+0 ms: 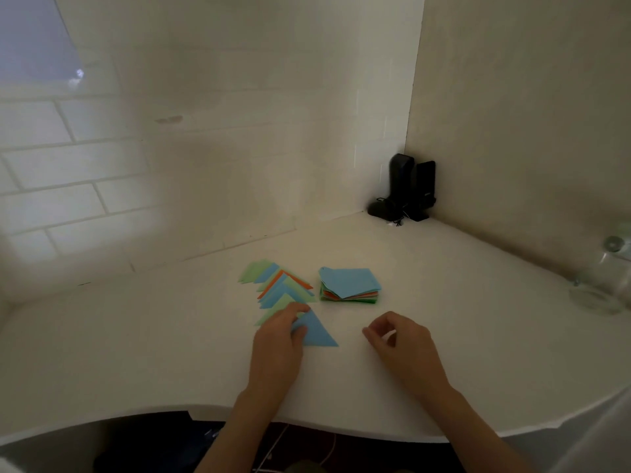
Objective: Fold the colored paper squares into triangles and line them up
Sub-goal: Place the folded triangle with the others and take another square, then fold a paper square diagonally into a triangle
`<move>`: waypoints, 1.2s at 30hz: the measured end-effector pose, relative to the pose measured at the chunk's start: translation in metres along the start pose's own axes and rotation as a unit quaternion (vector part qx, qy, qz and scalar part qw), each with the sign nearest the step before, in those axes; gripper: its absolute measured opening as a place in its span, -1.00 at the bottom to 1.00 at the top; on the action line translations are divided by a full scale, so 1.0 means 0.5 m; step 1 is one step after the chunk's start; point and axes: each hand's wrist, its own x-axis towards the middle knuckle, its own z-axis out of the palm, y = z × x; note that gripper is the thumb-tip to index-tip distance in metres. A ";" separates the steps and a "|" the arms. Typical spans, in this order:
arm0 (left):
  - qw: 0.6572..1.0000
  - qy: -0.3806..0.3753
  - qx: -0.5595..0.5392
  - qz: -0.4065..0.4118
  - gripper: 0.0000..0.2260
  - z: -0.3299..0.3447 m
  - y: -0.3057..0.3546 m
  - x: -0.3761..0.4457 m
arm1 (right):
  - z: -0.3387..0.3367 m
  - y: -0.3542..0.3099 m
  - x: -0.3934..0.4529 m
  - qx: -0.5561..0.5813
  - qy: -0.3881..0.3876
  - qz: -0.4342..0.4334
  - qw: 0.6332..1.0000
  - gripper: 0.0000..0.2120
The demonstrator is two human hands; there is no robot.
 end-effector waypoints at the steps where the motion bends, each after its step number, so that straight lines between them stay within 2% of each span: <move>1: 1.000 0.008 0.003 -0.003 -0.76 -0.010 -0.015 0.009 | 0.002 -0.003 0.007 0.010 0.011 0.004 1.000 -0.88; 6: 0.998 0.041 0.040 -0.004 -0.73 -0.030 -0.072 0.035 | 0.026 -0.006 0.062 -0.008 0.075 0.002 0.997 -0.93; 9: 0.995 0.060 0.074 -0.001 -0.70 -0.026 -0.091 0.037 | 0.041 -0.003 0.099 -0.067 0.112 -0.035 0.991 -0.82; 12: 0.993 0.085 0.080 -0.009 -0.67 -0.019 -0.100 0.040 | 0.057 -0.010 0.127 -0.125 0.073 -0.100 0.984 -0.65; 15: 0.993 0.097 0.064 -0.024 -0.67 -0.015 -0.101 0.043 | 0.070 -0.018 0.145 -0.168 0.019 -0.128 0.977 -0.59; 19: 0.993 0.095 0.066 -0.023 -0.68 -0.011 -0.105 0.046 | 0.085 -0.018 0.150 -0.211 0.013 -0.120 0.970 -0.67; 24: 0.993 0.093 0.072 -0.020 -0.70 -0.008 -0.109 0.045 | 0.108 -0.024 0.144 -0.210 0.089 -0.142 0.963 -0.93; 27: 0.993 0.101 0.067 -0.012 -0.72 -0.009 -0.108 0.049 | 0.111 -0.028 0.145 -0.191 0.125 -0.160 0.960 -0.90; 32: 0.989 0.124 0.072 0.032 -0.78 -0.009 -0.088 0.042 | 0.092 -0.037 0.143 -0.167 0.142 -0.165 0.962 -0.81; 36: 0.991 0.085 0.039 0.100 -0.80 0.012 -0.039 0.029 | 0.064 -0.024 0.128 -0.181 0.136 -0.173 0.958 -0.84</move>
